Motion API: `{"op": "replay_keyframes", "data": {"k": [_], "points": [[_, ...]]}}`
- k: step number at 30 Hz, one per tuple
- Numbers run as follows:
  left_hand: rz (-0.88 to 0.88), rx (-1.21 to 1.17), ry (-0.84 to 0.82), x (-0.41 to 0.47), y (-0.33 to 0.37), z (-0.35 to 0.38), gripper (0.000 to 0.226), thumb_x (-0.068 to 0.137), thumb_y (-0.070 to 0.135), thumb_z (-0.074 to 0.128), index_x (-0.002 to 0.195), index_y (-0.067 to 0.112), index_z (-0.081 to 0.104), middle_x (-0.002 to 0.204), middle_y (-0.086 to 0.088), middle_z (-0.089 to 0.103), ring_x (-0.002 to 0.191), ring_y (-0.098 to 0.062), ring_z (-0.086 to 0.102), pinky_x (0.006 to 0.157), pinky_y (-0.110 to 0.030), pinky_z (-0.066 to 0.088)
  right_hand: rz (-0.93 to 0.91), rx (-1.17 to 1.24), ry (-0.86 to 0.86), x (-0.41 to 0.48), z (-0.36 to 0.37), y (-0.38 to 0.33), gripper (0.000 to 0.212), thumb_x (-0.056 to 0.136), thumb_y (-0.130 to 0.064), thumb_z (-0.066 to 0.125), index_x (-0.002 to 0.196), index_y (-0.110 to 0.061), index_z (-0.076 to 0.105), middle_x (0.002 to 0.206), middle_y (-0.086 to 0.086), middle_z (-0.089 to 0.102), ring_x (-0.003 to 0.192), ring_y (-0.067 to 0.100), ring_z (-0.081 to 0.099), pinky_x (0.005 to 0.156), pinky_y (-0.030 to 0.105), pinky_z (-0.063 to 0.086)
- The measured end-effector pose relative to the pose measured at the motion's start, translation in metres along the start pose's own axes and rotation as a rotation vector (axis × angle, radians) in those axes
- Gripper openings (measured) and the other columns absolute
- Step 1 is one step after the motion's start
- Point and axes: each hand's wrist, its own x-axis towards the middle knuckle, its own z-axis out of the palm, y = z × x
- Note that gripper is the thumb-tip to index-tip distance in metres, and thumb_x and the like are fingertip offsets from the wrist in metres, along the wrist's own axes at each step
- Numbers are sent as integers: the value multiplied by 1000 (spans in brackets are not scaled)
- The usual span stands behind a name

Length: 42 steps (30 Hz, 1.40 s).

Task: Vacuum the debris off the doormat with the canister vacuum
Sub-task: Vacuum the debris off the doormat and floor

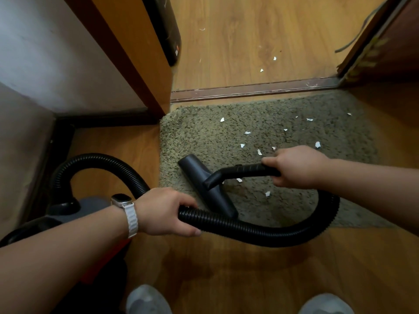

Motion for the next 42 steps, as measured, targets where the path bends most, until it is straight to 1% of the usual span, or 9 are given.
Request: {"op": "replay_keyframes", "data": {"k": [5,9,16,22,24,28,31,35,42], "points": [[34,28,-55,-2,4,17,49,71,77,62,100,38,64,67,13,58,65,-3,56,65,-26,48,-36,-22,-77,-2,5,-9,43,92,-51,51,131,-33,51,101,-2,58,89,22,64,62,29,43],[27,6,-53,-2,3,14,48,74,75,64,101,35,65,66,12,57,61,-2,53,60,-22,42,10,12,-83,-2,3,2,43,90,-50,53,130,-36,53,97,-6,58,84,19,62,61,28,45],[22,-73,-35,2,4,1,38,76,71,67,95,38,63,69,10,61,63,-4,56,61,-23,45,161,87,-67,-8,-1,33,35,87,-46,58,119,-34,60,82,-9,61,73,16,60,61,31,53],[21,-43,-25,5,4,-2,44,76,71,66,102,36,64,70,10,61,62,-3,55,59,-21,42,125,126,-27,-7,8,34,39,85,-45,59,122,-32,61,87,-6,67,75,17,63,65,33,55],[24,-35,-29,5,4,-2,39,76,71,66,96,38,62,67,11,58,60,-2,53,59,-22,41,81,138,-41,-4,13,32,37,82,-45,59,117,-33,62,86,-6,67,75,17,64,66,34,55],[29,-18,-34,5,5,-3,32,76,70,67,90,44,55,67,12,57,60,-1,52,59,-21,40,49,176,-67,-2,20,30,19,79,-43,61,94,-30,61,79,-8,63,73,17,62,66,34,54],[16,-23,-26,7,6,-3,36,75,71,67,90,39,59,70,10,61,63,-2,55,59,-20,41,127,192,-95,-5,23,33,17,80,-42,64,88,-28,60,72,-7,62,67,14,60,61,30,50],[5,-36,-35,10,4,-3,48,74,73,65,102,33,66,75,6,68,66,-5,61,58,-19,43,258,252,-117,-8,24,39,27,84,-52,66,84,-25,59,69,-7,59,61,7,54,51,27,40],[6,-77,-16,14,8,-7,40,73,73,66,96,40,64,73,11,67,68,-3,62,64,-23,51,378,308,-84,-16,30,58,34,83,-57,66,81,-24,61,67,-3,60,62,12,57,50,28,36]]}}
